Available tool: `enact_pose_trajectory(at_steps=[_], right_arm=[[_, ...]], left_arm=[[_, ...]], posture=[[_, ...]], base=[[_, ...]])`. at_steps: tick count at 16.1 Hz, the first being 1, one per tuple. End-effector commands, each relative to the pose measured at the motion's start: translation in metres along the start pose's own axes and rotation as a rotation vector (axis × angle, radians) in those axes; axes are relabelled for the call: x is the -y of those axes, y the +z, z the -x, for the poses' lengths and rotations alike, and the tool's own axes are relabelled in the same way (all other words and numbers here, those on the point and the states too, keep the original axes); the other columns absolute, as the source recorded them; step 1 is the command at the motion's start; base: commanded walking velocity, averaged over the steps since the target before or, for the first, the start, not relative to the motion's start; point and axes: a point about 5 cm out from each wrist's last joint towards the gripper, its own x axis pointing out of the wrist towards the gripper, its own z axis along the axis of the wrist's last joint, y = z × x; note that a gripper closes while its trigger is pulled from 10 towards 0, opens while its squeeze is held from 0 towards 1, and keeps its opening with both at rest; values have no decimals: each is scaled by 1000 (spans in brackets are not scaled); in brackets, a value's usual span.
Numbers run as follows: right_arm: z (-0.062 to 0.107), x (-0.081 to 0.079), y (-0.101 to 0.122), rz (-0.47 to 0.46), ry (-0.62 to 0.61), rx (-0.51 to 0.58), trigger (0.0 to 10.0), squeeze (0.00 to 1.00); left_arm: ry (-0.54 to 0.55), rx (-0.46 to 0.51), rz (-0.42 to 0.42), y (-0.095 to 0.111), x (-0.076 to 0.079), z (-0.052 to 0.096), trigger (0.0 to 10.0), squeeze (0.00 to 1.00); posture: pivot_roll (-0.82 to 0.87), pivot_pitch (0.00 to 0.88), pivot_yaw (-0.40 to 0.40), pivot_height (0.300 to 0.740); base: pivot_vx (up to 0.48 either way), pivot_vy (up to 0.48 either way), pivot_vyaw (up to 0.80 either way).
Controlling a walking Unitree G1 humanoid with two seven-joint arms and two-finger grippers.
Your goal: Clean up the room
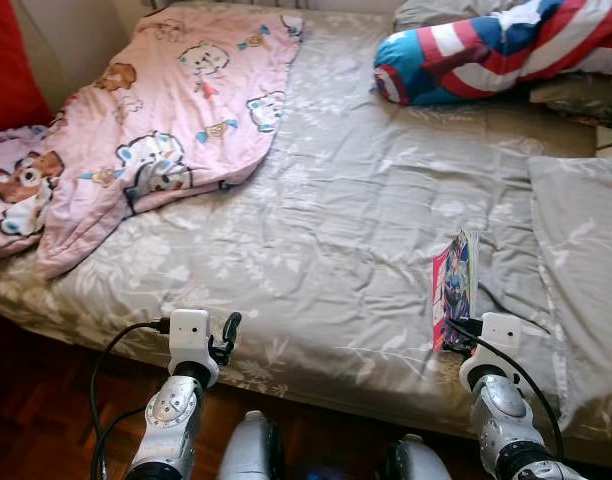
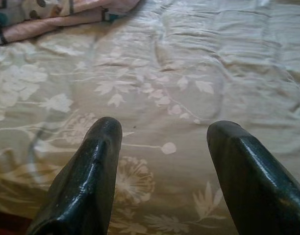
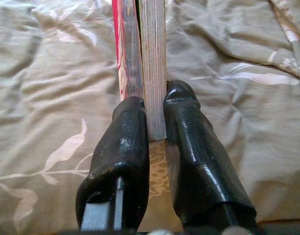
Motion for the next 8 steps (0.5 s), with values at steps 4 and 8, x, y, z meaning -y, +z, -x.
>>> enact_pose_trajectory(at_steps=[4, 8], right_arm=[[-6, 7, 8, -108, 2, -34, 10000, 0], [-11, 12, 21, -120, 25, -46, 10000, 0]], left_arm=[[1, -36, -26, -8, -8, 11, 10000, 0], [6, -47, -46, -11, -17, 20, 10000, 0]], posture=[[113, 231, 64, 661], [136, 246, 80, 661]], base=[[0, 0, 0], [0, 0, 0]])
